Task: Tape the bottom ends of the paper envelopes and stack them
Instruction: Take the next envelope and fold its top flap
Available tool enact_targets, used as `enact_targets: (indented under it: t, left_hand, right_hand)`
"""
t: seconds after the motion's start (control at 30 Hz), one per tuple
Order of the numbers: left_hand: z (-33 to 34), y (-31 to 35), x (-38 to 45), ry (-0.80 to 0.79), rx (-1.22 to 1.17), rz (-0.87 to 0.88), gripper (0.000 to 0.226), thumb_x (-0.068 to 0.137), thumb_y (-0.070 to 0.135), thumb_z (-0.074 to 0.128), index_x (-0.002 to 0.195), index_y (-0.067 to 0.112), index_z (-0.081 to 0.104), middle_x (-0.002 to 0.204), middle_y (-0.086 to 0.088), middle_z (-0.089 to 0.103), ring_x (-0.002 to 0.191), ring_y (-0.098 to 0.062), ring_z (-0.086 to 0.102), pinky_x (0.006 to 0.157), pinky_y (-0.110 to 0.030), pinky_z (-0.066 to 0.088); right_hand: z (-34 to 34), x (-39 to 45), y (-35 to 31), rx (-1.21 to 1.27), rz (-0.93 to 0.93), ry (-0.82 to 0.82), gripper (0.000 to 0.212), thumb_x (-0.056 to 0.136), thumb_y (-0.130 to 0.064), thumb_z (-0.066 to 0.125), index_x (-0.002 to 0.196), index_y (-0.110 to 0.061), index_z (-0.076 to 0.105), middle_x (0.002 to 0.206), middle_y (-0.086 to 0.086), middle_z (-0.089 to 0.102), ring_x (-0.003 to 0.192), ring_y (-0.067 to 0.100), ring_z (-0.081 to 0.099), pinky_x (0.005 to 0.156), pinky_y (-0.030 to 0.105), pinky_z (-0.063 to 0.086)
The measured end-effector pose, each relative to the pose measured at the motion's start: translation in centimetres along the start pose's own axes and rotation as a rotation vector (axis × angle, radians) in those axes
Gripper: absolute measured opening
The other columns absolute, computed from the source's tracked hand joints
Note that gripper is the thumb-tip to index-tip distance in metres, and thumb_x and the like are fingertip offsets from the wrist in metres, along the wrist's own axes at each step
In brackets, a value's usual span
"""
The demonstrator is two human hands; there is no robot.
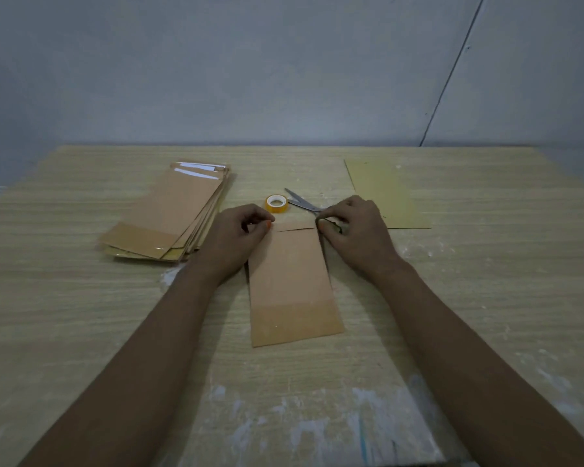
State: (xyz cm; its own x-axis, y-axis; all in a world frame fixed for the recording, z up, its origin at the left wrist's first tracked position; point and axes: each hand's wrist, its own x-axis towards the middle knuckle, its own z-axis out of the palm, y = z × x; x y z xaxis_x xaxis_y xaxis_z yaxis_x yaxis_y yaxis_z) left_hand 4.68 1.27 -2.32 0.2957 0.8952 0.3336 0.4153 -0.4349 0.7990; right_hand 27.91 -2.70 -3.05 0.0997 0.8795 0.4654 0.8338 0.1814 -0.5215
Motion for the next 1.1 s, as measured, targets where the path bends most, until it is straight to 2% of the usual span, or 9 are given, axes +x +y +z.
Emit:
enact_targets:
  t: [0.07, 0.17, 0.3, 0.37, 0.53, 0.7, 0.87, 1.0, 1.1]
  left_hand:
    - [0.1, -0.2, 0.0, 0.012, 0.079, 0.017, 0.013, 0.092, 0.011, 0.065, 0.091, 0.021, 0.073, 0.079, 0.011, 0.065, 0.064, -0.001, 0.051, 0.059, -0.011, 0.037]
    - [0.6, -0.1, 0.0, 0.013, 0.174, 0.045, 0.016, 0.09, 0.01, 0.065, 0.088, 0.024, 0.071, 0.078, 0.017, 0.062, 0.07, 0.007, 0.054, 0.065, -0.007, 0.037]
    - [1.3, -0.5, 0.2, 0.012, 0.377, 0.114, 0.013, 0.087, 0.009, 0.065, 0.094, 0.018, 0.072, 0.085, 0.005, 0.053, 0.082, -0.016, 0.051, 0.074, -0.031, 0.04]
    - [1.5, -0.5, 0.3, 0.022, 0.426, 0.137, 0.016, 0.085, 0.009, 0.066, 0.098, 0.016, 0.072, 0.088, 0.0, 0.056, 0.086, -0.023, 0.052, 0.075, -0.036, 0.042]
    - [1.7, 0.4, 1.2, 0.006, 0.335, 0.037, 0.02, 0.094, 0.023, 0.059, 0.113, 0.022, 0.06, 0.084, 0.011, 0.061, 0.084, -0.02, 0.058, 0.072, -0.035, 0.044]
    - [2.2, 0.7, 3.0, -0.017, 0.524, 0.011, 0.038, 0.1, 0.03, 0.049, 0.137, 0.025, 0.045, 0.105, -0.011, 0.068, 0.103, -0.036, 0.059, 0.077, -0.04, 0.043]
    - [3.3, 1.2, 3.8, -0.002, 0.653, -0.102, 0.028, 0.1, 0.038, 0.05, 0.124, 0.024, 0.057, 0.115, -0.011, 0.066, 0.109, -0.035, 0.058, 0.076, -0.035, 0.038]
    - [3.4, 0.7, 3.5, 0.041, 0.485, -0.072, 0.021, 0.099, 0.037, 0.056, 0.108, 0.02, 0.062, 0.099, -0.003, 0.066, 0.095, -0.027, 0.059, 0.07, -0.034, 0.038]
    - [2.8, 0.3, 3.0, -0.02, 0.037, 0.002, 0.003, 0.099, 0.024, 0.058, 0.098, 0.024, 0.061, 0.08, 0.004, 0.059, 0.067, -0.014, 0.051, 0.062, -0.03, 0.036]
  right_hand:
    - [0.6, 0.1, 0.7, -0.11, -0.015, -0.048, 0.022, 0.084, -0.035, 0.066, 0.103, -0.028, 0.075, 0.1, 0.0, 0.063, 0.097, 0.028, 0.055, 0.077, 0.026, 0.029]
    - [0.5, 0.1, 0.3, -0.167, 0.018, -0.033, 0.023, 0.087, -0.036, 0.067, 0.108, -0.029, 0.074, 0.106, 0.0, 0.063, 0.101, 0.03, 0.052, 0.081, 0.035, 0.041]
    - [0.2, 0.1, -0.7, -0.218, 0.089, -0.022, 0.025, 0.09, -0.038, 0.065, 0.113, -0.031, 0.072, 0.113, -0.001, 0.062, 0.107, 0.029, 0.045, 0.084, 0.04, 0.043]
    - [0.3, 0.2, -0.9, -0.238, 0.115, -0.026, 0.026, 0.091, -0.04, 0.063, 0.114, -0.032, 0.072, 0.115, -0.002, 0.061, 0.11, 0.028, 0.044, 0.085, 0.04, 0.041]
    - [0.3, 0.1, -1.0, -0.166, 0.072, 0.096, 0.023, 0.088, -0.036, 0.066, 0.106, -0.024, 0.075, 0.103, 0.002, 0.064, 0.102, 0.03, 0.047, 0.078, 0.038, 0.041]
    - [0.9, 0.5, -1.8, -0.118, -0.014, 0.16, 0.022, 0.084, -0.028, 0.062, 0.096, -0.015, 0.075, 0.088, 0.007, 0.064, 0.09, 0.034, 0.053, 0.069, 0.041, 0.045]
    - [1.3, 0.6, -2.2, -0.072, -0.067, 0.197, 0.018, 0.082, -0.024, 0.061, 0.091, -0.015, 0.073, 0.083, 0.007, 0.063, 0.084, 0.033, 0.053, 0.065, 0.042, 0.048]
    - [1.5, 0.7, -1.8, -0.044, -0.078, 0.201, 0.018, 0.081, -0.021, 0.059, 0.092, -0.015, 0.073, 0.084, 0.007, 0.062, 0.084, 0.033, 0.054, 0.068, 0.043, 0.048]
    - [1.3, 0.7, -1.9, 0.078, -0.075, 0.221, 0.019, 0.083, -0.014, 0.059, 0.096, -0.011, 0.072, 0.087, 0.009, 0.062, 0.083, 0.028, 0.057, 0.074, 0.038, 0.048]
